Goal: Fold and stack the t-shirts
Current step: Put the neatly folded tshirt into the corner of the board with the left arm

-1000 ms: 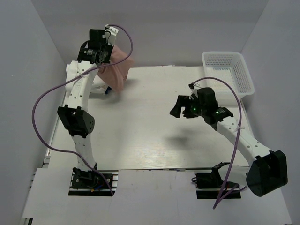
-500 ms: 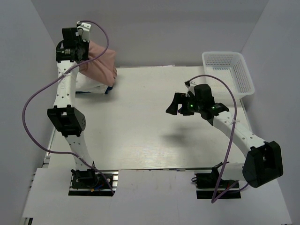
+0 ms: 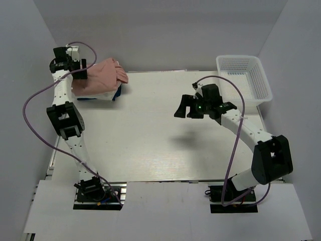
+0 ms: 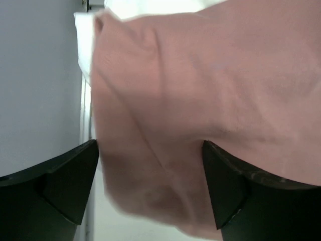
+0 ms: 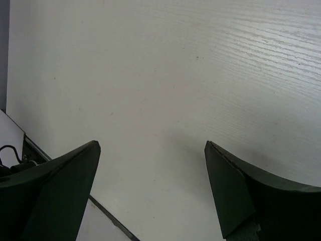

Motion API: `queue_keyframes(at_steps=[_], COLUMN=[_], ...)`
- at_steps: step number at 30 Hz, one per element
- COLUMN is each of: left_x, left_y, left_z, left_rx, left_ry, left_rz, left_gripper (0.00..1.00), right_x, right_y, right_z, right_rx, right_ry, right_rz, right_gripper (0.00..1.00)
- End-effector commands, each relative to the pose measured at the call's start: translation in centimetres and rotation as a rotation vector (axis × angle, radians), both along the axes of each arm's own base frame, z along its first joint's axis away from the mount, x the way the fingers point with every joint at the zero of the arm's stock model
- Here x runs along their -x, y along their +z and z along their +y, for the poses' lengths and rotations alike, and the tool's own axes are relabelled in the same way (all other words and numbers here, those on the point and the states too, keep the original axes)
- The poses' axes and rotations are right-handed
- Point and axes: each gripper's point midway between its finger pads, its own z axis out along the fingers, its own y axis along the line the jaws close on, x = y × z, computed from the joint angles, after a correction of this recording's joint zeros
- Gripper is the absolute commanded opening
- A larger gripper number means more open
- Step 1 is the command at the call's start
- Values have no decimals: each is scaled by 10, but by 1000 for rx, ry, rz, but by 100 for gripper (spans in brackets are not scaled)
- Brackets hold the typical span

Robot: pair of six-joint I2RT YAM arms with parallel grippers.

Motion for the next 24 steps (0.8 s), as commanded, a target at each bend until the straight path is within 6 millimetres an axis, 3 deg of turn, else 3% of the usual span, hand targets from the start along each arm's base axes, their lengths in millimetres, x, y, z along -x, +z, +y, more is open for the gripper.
queue_keyframes(at_steps=[1,3,4,5,6,8,10,11,12,13,14,15,16,17,18,19,21,22,23,24], left_x=[-8,-9,-5,-2,0,9,14,16,17,17,15,13,13,5,2,-2,-11,-13,-13,-14], left_y=[32,36,50,52,57,68,79,86,91,101,105,107,115,118,118,118,122,125,124,123], left_z=[10,9,13,13,5,-7,-15,-17,-22,-41,-47,-57,-78,-87,-93,-101,-132,-141,-173,-188], left_rx=[38,62,49,54,86,138,189,200,249,293,325,362,442,479,503,519,520,487,465,435], left_ry=[48,67,92,108,122,105,110,118,127,73,52,39,-9,-25,-21,-25,-63,-74,-127,-146], left_rz=[-104,-116,-138,-138,-147,-163,-187,-200,-213,-226,-238,-245,-247,-257,-251,-247,-247,-256,-247,-247], left_gripper=[98,100,100,100,100,100,100,100,100,100,100,100,100,100,100,100,100,100,100,100], right_x=[-11,-19,-23,-35,-42,-63,-90,-95,-112,-117,-128,-144,-148,-160,-162,-166,-160,-156,-148,-139], right_y=[15,17,18,31,31,35,59,51,85,87,64,100,102,73,88,83,79,66,44,69], right_z=[6,7,8,10,12,29,47,60,69,77,91,100,105,113,122,128,130,126,120,112], right_rx=[-9,3,12,16,24,-8,-63,-90,-132,-148,-152,-187,-199,-187,-209,-224,-235,-223,-193,-199], right_ry=[32,40,49,34,37,69,85,120,119,120,130,131,126,120,129,126,137,131,126,120], right_rz=[-43,-68,-81,-127,-145,-182,-247,-222,-292,-292,-259,-338,-330,-278,-310,-291,-270,-238,-199,-254], right_gripper=[91,91,91,91,91,91,91,91,91,91,91,91,91,91,91,91,91,91,91,91])
